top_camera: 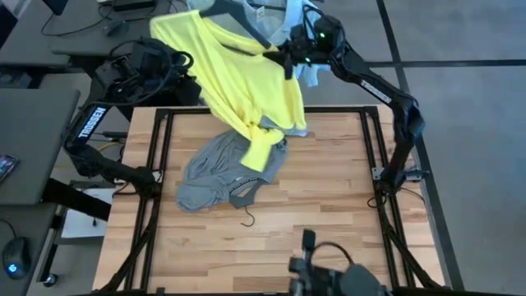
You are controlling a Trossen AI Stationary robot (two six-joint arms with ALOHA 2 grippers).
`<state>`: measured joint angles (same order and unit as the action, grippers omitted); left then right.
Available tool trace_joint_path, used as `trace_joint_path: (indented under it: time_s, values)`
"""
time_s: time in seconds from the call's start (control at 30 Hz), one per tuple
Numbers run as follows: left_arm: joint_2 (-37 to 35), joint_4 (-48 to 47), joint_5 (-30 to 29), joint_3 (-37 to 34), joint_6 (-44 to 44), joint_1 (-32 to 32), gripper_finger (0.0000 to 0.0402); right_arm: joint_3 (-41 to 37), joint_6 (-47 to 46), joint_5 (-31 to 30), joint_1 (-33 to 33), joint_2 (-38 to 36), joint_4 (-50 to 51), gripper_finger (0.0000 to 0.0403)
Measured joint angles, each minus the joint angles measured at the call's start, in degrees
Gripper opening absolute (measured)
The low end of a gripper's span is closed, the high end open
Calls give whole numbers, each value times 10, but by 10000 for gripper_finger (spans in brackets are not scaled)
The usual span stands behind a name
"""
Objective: Hang clothes
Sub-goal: Hang the yellow shirt on the clothes rack
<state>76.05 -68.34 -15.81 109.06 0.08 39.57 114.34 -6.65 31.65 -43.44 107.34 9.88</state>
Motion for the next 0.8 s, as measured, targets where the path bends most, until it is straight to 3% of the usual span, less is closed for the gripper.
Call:
trace_joint_path:
  time_s: [0.3, 0.4, 0.8]
  values:
    - [0, 0, 0, 0, 33, 0, 148, 206, -92, -9, -49, 140, -4, 32]
    - [0, 0, 0, 0, 38, 0, 148, 196, -130, -9, -57, 150, -57, 32]
    - [0, 0, 1, 0, 57, 0, 148, 196, -136, -9, -90, 158, -42, 32]
